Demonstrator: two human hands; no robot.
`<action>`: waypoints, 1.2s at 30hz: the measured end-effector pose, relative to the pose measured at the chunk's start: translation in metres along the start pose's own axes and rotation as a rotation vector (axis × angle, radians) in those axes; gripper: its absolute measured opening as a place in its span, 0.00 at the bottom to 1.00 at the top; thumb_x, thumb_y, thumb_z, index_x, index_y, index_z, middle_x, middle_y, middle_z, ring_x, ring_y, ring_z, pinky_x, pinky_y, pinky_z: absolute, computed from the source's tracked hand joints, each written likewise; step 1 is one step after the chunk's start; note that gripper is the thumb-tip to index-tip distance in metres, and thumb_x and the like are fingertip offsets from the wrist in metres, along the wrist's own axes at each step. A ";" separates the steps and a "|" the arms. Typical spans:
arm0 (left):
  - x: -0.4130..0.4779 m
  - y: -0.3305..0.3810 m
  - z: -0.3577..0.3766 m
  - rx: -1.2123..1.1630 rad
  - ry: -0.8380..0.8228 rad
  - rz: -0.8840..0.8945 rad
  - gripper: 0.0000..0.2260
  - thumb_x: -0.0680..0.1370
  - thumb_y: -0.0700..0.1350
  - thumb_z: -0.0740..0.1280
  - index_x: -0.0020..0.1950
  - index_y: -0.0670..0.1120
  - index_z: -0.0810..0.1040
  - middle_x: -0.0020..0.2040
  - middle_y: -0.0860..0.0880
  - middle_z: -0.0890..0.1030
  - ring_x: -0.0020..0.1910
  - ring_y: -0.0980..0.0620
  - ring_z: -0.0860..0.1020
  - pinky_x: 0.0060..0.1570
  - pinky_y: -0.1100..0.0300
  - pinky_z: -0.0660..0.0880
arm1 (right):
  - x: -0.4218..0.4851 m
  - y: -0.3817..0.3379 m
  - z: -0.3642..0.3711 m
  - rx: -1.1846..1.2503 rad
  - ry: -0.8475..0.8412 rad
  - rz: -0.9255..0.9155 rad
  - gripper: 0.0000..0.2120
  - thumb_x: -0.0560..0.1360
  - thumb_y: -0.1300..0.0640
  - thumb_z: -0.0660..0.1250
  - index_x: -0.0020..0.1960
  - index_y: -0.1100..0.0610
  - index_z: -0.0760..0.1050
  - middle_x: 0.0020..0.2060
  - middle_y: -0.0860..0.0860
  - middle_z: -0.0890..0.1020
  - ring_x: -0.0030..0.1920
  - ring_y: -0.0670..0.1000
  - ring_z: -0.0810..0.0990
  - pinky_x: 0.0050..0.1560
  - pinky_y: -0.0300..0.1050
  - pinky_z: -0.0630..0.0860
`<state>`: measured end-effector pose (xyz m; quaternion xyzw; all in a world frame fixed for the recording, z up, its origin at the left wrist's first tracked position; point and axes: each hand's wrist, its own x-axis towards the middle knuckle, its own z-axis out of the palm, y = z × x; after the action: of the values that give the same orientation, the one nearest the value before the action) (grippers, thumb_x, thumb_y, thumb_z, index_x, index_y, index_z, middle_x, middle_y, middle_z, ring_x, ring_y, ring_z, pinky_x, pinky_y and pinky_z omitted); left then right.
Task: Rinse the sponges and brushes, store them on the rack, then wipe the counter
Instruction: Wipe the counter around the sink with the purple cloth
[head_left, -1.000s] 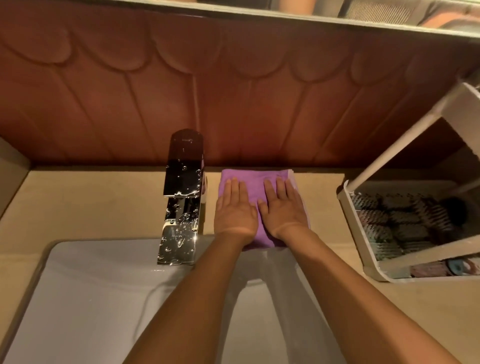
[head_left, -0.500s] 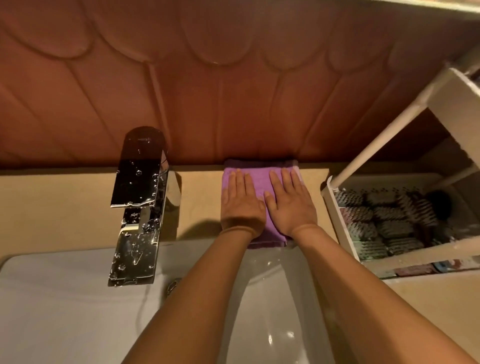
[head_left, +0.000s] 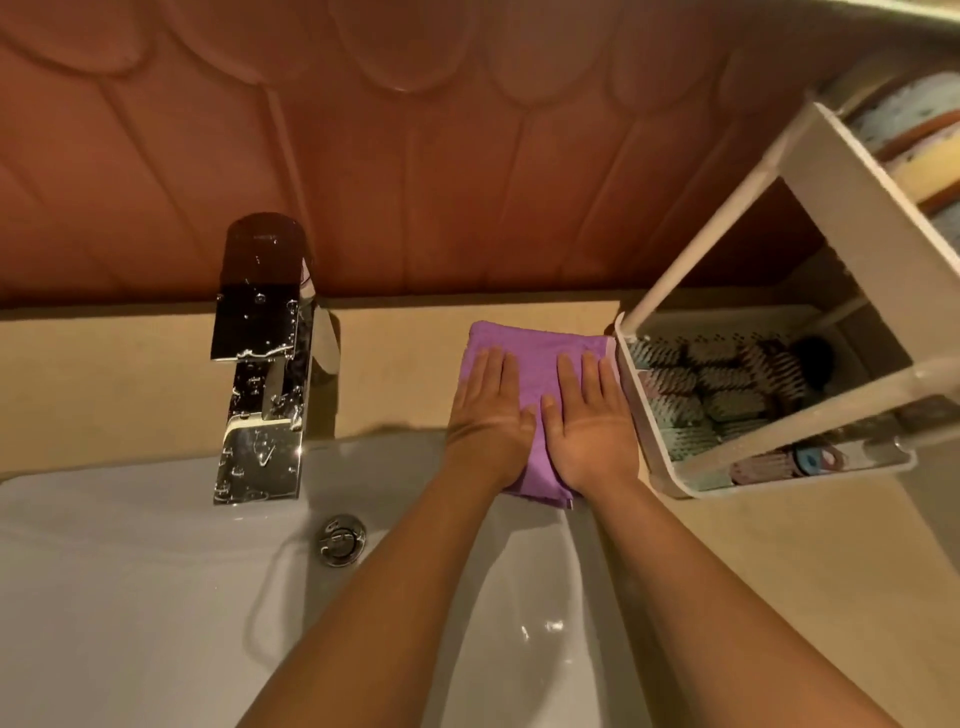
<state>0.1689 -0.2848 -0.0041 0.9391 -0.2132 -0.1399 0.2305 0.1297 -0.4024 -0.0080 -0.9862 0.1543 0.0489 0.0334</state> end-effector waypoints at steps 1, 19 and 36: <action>-0.008 0.001 0.000 -0.097 0.053 0.021 0.27 0.80 0.51 0.48 0.77 0.42 0.50 0.78 0.44 0.49 0.77 0.49 0.47 0.73 0.61 0.41 | -0.006 0.002 0.001 -0.015 0.000 0.000 0.39 0.69 0.40 0.28 0.77 0.54 0.45 0.77 0.58 0.49 0.77 0.55 0.44 0.76 0.48 0.40; -0.100 -0.010 0.034 -1.073 -0.134 -0.516 0.14 0.76 0.51 0.67 0.55 0.43 0.77 0.50 0.46 0.79 0.45 0.52 0.77 0.39 0.64 0.71 | -0.110 0.025 0.007 0.113 -0.004 -0.043 0.32 0.76 0.44 0.40 0.76 0.56 0.53 0.76 0.59 0.56 0.76 0.58 0.52 0.74 0.49 0.47; -0.181 0.080 0.046 -0.832 -0.086 -0.284 0.24 0.70 0.59 0.64 0.61 0.50 0.65 0.52 0.51 0.77 0.48 0.51 0.77 0.47 0.56 0.76 | -0.188 0.116 0.010 0.176 0.012 -0.108 0.27 0.78 0.45 0.46 0.74 0.53 0.60 0.74 0.55 0.62 0.76 0.56 0.57 0.72 0.50 0.57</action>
<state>-0.0318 -0.2823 0.0255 0.7797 -0.0171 -0.2828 0.5584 -0.0851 -0.4547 -0.0034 -0.9866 0.1051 0.0273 0.1216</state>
